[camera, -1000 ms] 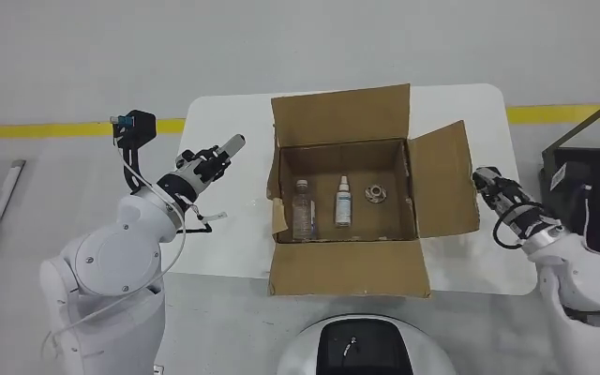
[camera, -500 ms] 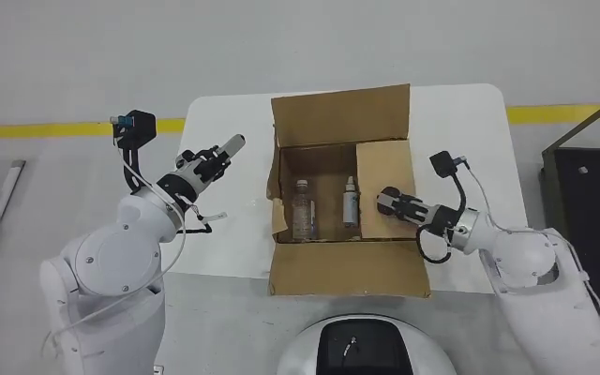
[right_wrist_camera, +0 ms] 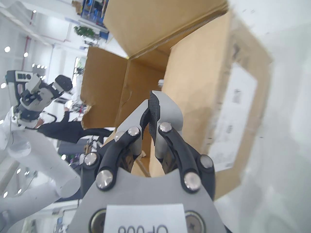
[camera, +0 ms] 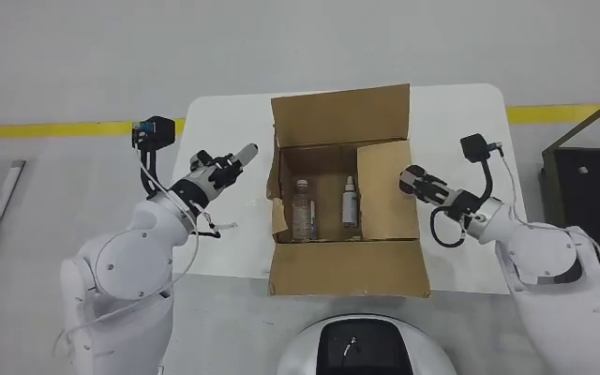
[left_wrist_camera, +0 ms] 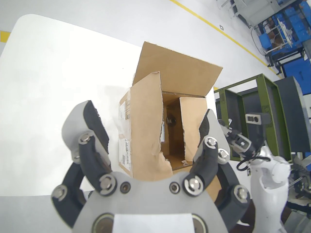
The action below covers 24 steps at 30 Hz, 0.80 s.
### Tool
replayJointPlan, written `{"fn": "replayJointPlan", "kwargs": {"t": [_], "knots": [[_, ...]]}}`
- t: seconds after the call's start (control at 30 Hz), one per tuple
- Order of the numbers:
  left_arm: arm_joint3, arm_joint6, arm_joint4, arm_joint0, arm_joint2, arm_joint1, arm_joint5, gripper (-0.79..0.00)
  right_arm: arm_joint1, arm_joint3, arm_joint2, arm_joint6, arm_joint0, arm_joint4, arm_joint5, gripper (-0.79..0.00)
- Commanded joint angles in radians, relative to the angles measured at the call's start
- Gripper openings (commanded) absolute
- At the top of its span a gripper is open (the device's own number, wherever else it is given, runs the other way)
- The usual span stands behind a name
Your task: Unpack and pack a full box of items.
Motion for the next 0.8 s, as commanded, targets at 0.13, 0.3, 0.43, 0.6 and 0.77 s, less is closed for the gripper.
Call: {"fn": "replayJointPlan", "kwargs": {"t": [0.13, 0.3, 0.43, 0.6, 0.77], "knots": [[0.086, 0.02, 0.171, 0.035, 0.052, 0.011, -0.117, -0.785, 0.002, 0.0, 0.083, -0.116, -0.037, 0.066, 0.11, -0.785], [0.144, 0.023, 0.193, 0.04, 0.083, 0.011, -0.147, -0.785, 0.0, 0.048, 0.112, -0.177, -0.025, 0.142, 0.201, -0.785], [0.163, 0.007, 0.137, 0.028, 0.11, 0.006, -0.165, -0.785, 0.002, 0.167, 0.116, -0.202, 0.08, 0.195, 0.241, -0.785], [0.182, -0.038, 0.04, -0.008, 0.152, 0.001, -0.222, -0.785, 0.001, 0.314, 0.064, -0.205, 0.247, 0.223, 0.318, -0.785], [0.188, -0.039, 0.005, -0.043, 0.198, -0.004, -0.257, -0.785, 0.001, 0.497, 0.004, -0.162, 0.418, 0.247, 0.322, -0.785]]}}
